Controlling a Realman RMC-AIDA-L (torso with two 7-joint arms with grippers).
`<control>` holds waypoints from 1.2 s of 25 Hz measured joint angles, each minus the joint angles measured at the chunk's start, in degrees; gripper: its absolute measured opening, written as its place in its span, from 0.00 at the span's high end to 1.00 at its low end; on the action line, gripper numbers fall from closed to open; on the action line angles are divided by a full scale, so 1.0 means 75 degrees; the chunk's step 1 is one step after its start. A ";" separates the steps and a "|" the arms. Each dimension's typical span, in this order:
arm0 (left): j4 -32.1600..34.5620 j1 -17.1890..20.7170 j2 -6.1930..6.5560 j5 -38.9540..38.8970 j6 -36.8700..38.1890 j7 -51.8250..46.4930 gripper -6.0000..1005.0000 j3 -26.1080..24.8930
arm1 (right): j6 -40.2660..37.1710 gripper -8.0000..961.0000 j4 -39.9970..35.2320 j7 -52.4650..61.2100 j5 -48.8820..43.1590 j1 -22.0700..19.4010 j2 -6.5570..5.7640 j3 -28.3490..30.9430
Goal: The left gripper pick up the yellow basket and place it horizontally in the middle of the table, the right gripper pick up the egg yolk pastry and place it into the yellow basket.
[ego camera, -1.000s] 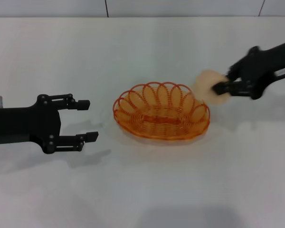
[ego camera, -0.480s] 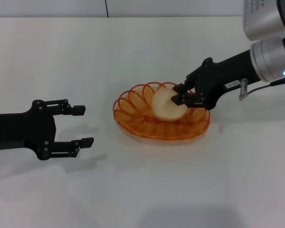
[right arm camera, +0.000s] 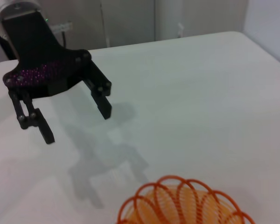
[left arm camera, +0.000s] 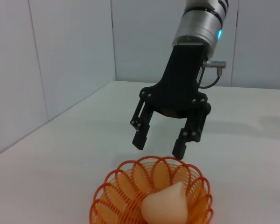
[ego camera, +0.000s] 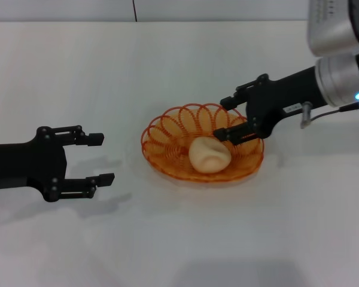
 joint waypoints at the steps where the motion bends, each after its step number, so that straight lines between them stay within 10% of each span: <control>1: 0.0000 -0.0004 0.0003 0.0001 -0.0005 -0.0002 0.26 -0.0005 | -0.0034 0.39 -0.0007 -0.0078 0.0005 -0.0084 -0.0014 0.0090; 16: -0.0412 -0.0283 0.0245 0.0002 -0.0037 -0.0123 0.26 -0.0006 | -0.2053 0.15 0.1339 -0.2929 0.0157 -0.0934 -0.0151 0.3457; 30: -0.0685 -0.0498 0.0484 0.0061 0.0004 -0.0281 0.26 0.0033 | -0.2238 0.16 0.1977 -0.3790 0.0148 -0.1184 -0.0298 0.3867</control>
